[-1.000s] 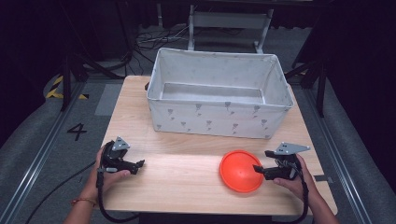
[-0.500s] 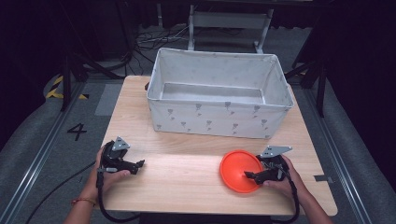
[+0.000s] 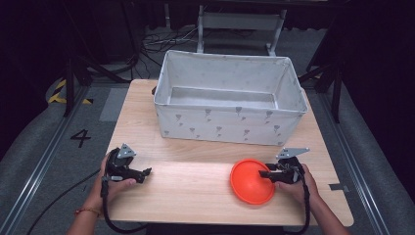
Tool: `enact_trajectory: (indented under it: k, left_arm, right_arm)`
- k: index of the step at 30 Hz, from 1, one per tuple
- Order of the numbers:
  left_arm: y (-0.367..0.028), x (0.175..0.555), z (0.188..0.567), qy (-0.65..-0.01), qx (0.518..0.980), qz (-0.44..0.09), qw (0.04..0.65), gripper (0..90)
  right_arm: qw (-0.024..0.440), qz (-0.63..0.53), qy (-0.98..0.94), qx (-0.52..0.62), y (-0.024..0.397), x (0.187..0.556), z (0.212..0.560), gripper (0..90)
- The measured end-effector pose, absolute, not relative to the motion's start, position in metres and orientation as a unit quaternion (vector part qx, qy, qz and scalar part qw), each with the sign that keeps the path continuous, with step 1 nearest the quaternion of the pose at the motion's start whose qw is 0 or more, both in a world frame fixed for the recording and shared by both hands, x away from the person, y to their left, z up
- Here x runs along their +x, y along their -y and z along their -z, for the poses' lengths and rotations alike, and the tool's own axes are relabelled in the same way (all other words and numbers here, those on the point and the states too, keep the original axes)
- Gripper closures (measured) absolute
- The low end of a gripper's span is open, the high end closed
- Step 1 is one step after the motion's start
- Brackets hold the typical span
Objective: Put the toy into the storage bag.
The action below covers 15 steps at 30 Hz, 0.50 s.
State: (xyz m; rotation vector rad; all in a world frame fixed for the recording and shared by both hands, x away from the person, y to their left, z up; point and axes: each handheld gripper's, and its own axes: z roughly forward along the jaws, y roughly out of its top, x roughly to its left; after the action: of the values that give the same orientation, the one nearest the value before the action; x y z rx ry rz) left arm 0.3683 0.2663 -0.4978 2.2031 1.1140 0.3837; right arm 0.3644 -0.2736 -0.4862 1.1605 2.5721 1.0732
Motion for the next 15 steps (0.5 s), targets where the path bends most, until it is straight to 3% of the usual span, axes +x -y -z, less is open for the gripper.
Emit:
enact_trajectory:
  k: [6,15]
  left_arm:
    - [-0.266,0.368,0.498,-0.425,0.836,-0.146,0.316,0.5]
    - [-0.266,0.368,0.498,-0.426,0.835,-0.147,0.316,0.6]
  right_arm:
    - [0.057,-0.370,-0.853,0.364,0.275,0.364,0.472,74.2]
    - [0.065,-0.399,-0.857,0.319,0.268,0.355,0.439,82.0]
